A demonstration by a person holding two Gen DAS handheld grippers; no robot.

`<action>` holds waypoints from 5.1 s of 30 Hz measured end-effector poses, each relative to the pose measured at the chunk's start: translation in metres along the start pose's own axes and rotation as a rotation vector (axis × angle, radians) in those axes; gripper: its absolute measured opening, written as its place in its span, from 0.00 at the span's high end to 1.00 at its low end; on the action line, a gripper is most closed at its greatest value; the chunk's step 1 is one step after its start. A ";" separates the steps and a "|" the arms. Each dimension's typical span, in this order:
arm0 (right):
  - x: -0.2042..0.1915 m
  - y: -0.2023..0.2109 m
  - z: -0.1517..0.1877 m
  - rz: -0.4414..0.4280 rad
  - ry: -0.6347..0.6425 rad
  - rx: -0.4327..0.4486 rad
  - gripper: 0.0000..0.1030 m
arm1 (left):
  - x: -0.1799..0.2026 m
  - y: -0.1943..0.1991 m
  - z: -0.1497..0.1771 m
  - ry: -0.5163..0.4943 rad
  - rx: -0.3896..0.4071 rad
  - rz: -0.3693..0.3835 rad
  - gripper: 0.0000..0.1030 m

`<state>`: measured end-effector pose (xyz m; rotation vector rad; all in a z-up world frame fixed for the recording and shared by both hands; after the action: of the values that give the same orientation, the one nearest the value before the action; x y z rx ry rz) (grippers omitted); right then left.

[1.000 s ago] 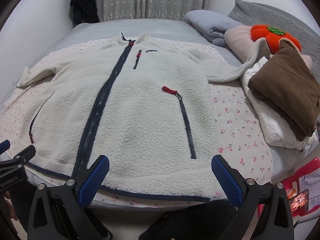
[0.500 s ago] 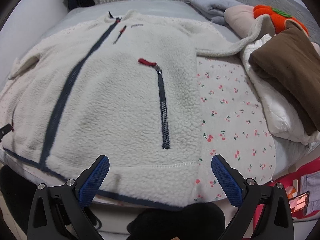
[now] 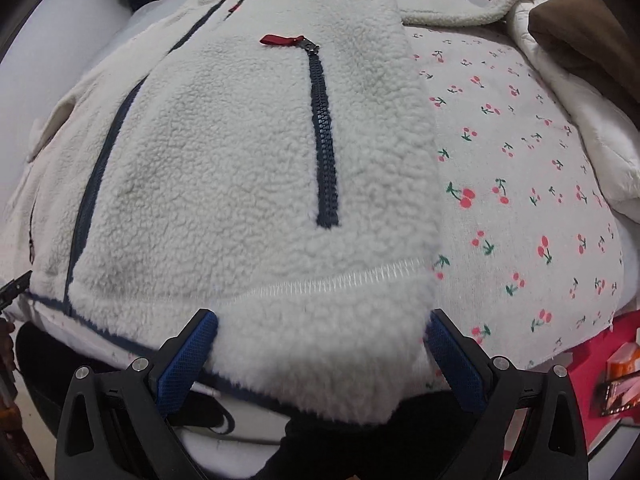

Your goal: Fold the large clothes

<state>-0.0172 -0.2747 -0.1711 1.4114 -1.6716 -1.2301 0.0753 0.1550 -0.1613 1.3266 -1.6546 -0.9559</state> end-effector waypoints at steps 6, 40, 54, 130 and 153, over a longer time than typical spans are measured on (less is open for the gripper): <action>0.017 0.032 0.018 0.029 0.056 0.107 0.00 | -0.026 0.034 0.029 -0.077 0.103 -0.051 0.00; 0.026 0.021 -0.004 0.086 -0.067 0.310 0.50 | -0.034 0.011 -0.019 0.008 0.248 -0.121 0.65; 0.008 0.096 -0.017 0.135 -0.031 0.460 0.92 | -0.014 0.120 -0.004 -0.012 0.489 -0.150 0.91; -0.190 -0.067 -0.205 -0.092 0.331 0.159 0.20 | -0.394 0.008 -0.308 0.771 0.708 -0.428 0.91; -0.075 -0.034 -0.225 0.030 0.195 0.213 0.20 | -0.206 -0.026 -0.339 0.336 0.368 -0.362 0.15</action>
<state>0.2145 -0.2602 -0.1106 1.5715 -1.7195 -0.8867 0.4229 0.3274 -0.0740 1.9655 -1.3948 -0.5908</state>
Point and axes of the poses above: each gripper's, at about its wrist camera, not at the fingertips, and y roughly against the way its jaws point, x to its right, z to its underside, the point moved 6 cm from there along -y, roughly the way its jaws point, and after that the axes turned 2 degrees about x, right-handed, at the moved point
